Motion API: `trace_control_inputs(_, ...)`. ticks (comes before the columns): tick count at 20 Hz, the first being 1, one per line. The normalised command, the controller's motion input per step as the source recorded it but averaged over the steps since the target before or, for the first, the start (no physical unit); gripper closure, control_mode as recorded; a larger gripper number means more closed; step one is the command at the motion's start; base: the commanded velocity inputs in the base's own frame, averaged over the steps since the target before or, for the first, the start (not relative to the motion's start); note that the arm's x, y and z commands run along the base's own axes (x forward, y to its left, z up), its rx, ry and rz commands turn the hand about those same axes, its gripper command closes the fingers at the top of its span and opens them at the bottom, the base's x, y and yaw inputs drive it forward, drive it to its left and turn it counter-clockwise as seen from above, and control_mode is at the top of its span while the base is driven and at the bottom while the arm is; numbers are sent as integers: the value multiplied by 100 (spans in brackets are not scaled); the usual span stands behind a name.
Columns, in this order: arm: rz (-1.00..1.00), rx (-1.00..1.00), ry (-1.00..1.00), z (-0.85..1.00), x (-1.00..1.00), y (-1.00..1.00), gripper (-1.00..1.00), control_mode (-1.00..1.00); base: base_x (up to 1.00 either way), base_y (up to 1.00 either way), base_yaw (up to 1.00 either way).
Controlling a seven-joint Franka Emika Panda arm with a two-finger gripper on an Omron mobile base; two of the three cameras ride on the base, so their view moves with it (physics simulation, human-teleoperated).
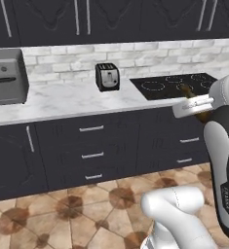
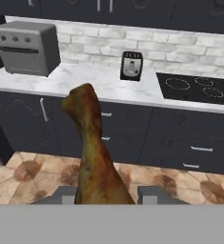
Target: Transport the chicken drumstick from the fridge to the microwave and turn on the microwave.
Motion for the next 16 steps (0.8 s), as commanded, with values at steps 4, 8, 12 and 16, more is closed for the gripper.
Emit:
trace_control_inputs(4,0,0,0,0,0,0,100,100,-23,-72,-3)
trace_control_inputs(8,0,0,0,0,0,0,100,100,-27,-75,-3)
trace_control_inputs(12,0,0,0,0,0,0,100,100,-32,-73,-1)
trace_control_inputs(16,0,0,0,0,0,0,100,100,-36,-72,0)
